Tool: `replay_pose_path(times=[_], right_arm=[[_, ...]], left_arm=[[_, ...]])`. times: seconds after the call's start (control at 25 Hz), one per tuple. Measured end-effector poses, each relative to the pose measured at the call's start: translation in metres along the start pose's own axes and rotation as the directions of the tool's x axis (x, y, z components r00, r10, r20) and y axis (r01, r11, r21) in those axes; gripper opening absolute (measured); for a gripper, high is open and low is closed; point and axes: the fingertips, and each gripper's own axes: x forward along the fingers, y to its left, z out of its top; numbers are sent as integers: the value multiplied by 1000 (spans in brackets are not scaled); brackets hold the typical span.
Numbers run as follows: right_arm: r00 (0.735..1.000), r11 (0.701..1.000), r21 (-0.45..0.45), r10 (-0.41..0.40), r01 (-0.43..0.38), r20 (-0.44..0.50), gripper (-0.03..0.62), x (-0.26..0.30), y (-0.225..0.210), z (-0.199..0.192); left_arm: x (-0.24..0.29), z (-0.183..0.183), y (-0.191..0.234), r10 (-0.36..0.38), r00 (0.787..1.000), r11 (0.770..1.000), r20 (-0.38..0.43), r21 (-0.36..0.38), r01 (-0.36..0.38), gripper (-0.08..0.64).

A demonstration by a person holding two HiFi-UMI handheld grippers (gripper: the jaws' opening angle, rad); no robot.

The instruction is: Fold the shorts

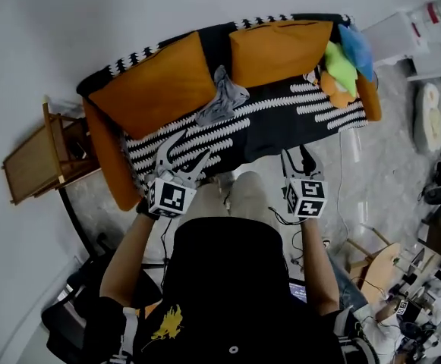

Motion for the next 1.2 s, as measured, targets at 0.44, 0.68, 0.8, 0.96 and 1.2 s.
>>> replay_pose_path(times=[0.44,0.68,0.8,0.96,1.2], right_arm=[[960,941,-266,147,-210,-237,210,240,6,-91],[906,946,-217,137,-239,-401,208,363,-10,-214],[895,940,-196,182,-280,-407,199,419,-4,-251],[872,900,-185,302,-394,-386,193,488,16,-289],[830,870,-172,358,-463,-428,183,533,33,-330]], left_arm=[[204,-186,18,-108,946,993,-305,3,115,256],[298,-336,-11,-108,847,992,-520,-108,61,255],[343,-381,-18,-121,826,992,-551,-84,90,244],[395,-431,-31,-163,798,985,-581,-147,93,229],[426,-470,-45,-134,750,978,-648,36,206,232]])
